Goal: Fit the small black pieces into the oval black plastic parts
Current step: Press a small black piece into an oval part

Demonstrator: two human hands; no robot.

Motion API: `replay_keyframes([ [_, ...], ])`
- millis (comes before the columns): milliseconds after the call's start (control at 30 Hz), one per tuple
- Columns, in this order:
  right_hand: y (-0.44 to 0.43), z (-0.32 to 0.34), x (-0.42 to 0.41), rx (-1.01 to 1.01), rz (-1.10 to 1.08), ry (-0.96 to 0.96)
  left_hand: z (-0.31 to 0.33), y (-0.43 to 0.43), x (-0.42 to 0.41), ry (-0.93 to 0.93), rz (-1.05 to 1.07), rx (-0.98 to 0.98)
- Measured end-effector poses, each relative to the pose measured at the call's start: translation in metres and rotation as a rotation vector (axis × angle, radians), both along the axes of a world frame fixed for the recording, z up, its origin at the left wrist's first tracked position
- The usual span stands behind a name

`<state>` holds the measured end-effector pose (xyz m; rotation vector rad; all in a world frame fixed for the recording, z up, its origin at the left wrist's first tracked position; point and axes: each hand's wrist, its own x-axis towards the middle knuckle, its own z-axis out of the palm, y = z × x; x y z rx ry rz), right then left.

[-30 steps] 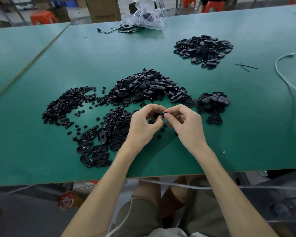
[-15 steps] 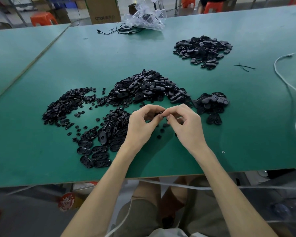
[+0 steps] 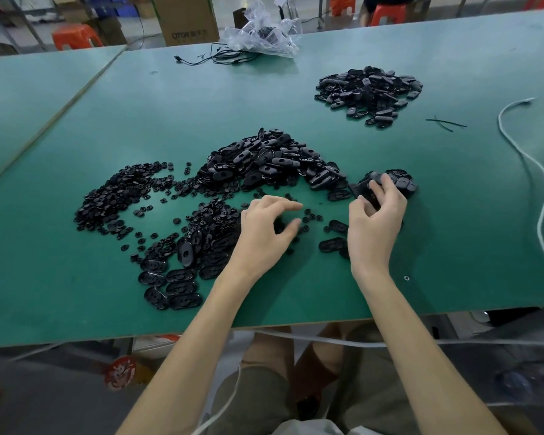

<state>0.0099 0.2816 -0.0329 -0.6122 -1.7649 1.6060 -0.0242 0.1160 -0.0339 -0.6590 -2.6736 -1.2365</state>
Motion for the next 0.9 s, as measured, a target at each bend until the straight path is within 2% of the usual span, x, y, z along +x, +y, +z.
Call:
replay_keyframes([
  [133,0.0001,0.0004,0.0006,-0.097,0.060,-0.040,-0.0015,0.0017,0.0026,0.052,0.002,-0.166],
  [433,-0.0007,0.0026,0.0021,-0.069,0.003,0.033,-0.0014,0.0023,0.0012,-0.006,0.038,-0.157],
  [567,-0.0003,0.0019,0.0031,-0.099,0.028,-0.004,-0.0011,0.0032,0.0014,-0.009,0.039,-0.150],
  [733,-0.0020,0.0041,0.0029,-0.102,0.071,-0.040,-0.0018,0.0015,-0.0001,-0.045,0.041,-0.075],
  [900,-0.0023,0.0051,0.0016,-0.086,0.087,-0.037,-0.0002,0.0016,-0.0007,-0.149,0.091,0.126],
])
